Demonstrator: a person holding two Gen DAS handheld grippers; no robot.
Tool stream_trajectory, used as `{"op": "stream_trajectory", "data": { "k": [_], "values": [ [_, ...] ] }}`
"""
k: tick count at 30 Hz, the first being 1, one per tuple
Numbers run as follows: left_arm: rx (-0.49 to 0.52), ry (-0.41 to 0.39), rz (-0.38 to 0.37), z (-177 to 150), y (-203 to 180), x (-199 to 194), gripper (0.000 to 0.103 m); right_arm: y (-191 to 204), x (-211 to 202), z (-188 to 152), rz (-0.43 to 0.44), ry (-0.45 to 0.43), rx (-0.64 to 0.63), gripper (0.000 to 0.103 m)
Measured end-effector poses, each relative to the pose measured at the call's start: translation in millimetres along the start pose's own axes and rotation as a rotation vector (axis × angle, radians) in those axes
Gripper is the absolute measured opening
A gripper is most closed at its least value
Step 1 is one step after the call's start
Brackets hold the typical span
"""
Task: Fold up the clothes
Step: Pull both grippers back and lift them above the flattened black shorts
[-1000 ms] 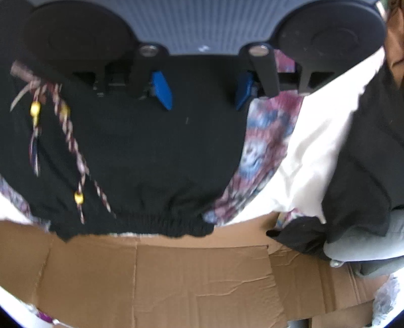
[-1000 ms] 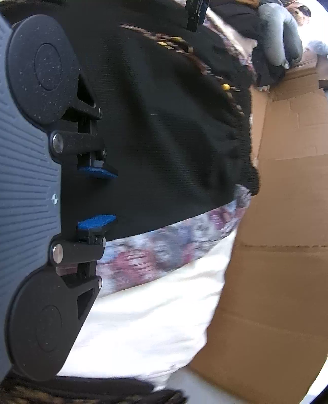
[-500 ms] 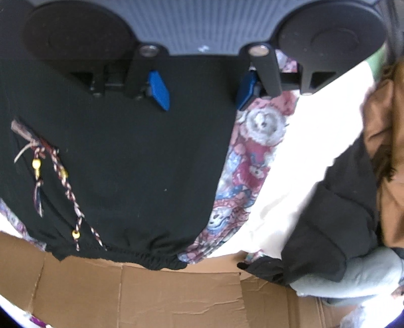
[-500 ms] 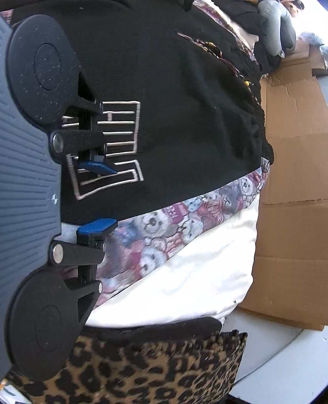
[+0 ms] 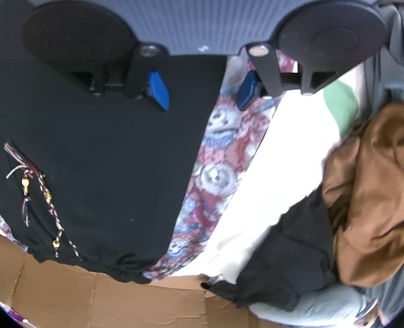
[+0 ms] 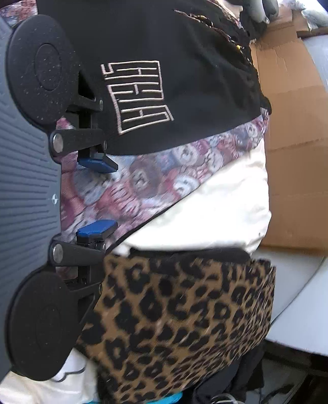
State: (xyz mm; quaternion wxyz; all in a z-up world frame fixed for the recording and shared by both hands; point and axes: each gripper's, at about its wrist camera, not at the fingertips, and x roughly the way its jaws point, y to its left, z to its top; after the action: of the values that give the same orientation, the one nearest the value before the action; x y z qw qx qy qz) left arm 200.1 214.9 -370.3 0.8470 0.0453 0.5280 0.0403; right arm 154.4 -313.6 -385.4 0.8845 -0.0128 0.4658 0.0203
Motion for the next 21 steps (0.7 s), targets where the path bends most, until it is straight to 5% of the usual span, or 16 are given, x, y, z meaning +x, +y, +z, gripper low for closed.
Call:
{"op": "stream_trajectory", "data": {
  "k": [14,21],
  "values": [
    [-0.053,0.064,0.018,-51,42,-19,0.059,3,-22,-17,-0.081,0.097,-0.085,0.047],
    [-0.052,0.075,0.024,-71,58,-34,0.054,5,-41,-16,-0.082,0.12,-0.03,0.047]
  ]
}}
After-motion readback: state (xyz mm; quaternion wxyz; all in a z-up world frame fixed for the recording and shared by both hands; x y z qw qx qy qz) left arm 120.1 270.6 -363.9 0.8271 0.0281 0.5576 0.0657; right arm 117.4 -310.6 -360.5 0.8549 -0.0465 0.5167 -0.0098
